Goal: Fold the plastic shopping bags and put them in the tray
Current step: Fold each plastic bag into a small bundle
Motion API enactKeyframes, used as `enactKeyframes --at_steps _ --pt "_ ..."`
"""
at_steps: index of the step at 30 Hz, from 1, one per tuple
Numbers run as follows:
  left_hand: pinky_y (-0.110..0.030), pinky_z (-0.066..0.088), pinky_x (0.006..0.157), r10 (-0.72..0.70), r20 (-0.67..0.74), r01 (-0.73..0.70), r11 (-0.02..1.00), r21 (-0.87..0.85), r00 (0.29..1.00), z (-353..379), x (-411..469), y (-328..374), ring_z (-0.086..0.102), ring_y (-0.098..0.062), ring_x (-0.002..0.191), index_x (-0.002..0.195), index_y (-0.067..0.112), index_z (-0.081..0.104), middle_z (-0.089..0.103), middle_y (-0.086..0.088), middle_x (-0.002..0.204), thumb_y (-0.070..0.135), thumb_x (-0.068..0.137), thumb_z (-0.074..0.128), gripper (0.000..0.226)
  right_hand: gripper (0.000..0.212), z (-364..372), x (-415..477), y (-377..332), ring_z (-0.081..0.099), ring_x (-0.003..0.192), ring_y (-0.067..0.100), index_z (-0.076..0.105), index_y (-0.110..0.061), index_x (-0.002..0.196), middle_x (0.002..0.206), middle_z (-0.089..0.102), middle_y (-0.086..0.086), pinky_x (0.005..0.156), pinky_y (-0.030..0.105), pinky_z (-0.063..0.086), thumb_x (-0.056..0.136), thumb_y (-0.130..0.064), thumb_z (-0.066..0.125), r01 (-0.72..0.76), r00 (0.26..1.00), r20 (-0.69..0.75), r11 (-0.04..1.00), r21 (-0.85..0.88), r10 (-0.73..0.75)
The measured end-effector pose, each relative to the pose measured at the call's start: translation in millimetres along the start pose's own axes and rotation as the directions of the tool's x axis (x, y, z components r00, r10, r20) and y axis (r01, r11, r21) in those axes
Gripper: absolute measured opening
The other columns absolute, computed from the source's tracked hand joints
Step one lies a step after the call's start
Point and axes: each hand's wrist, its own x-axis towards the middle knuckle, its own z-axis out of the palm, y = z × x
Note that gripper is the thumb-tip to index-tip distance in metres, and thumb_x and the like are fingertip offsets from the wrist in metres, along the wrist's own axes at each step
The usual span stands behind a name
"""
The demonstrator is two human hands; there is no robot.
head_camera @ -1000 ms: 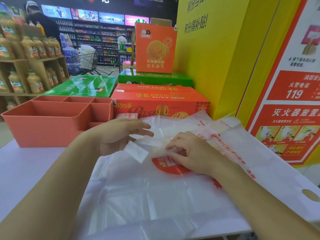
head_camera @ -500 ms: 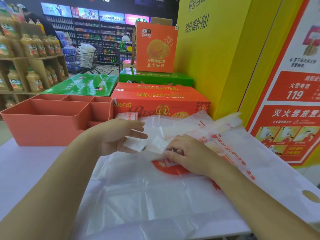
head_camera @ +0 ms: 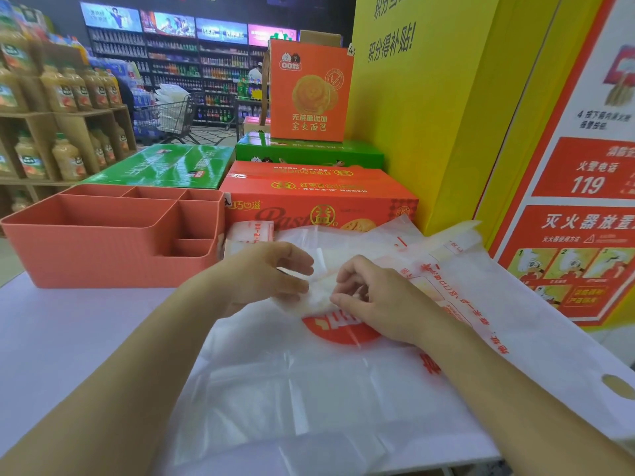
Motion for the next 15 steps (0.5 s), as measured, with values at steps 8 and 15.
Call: enactKeyframes --at_steps 8,15 --pt "-0.025 0.057 0.085 0.115 0.05 -0.125 0.908 0.399 0.992 8 6 -7 0.063 -0.003 0.104 0.125 0.033 0.062 0.059 0.021 0.116 0.003 0.085 0.073 0.052 0.024 0 0 1 0.056 0.093 0.002 0.063 -0.042 0.117 0.1 0.067 -0.017 0.077 0.013 0.044 0.093 -0.038 0.068 0.125 0.992 0.039 0.991 -0.048 -0.124" --pt "-0.02 0.042 0.083 0.194 -0.026 -0.146 0.811 0.567 0.981 10 12 -16 0.053 -0.005 0.106 0.137 0.035 0.049 0.048 0.013 0.125 0.039 0.07 0.089 0.078 0.039 4 1 5 0.047 0.109 0.001 0.064 -0.042 0.131 0.112 0.05 -0.019 0.093 0.02 0.04 0.093 -0.039 0.07 0.175 0.981 0.104 0.978 -0.114 -0.163"
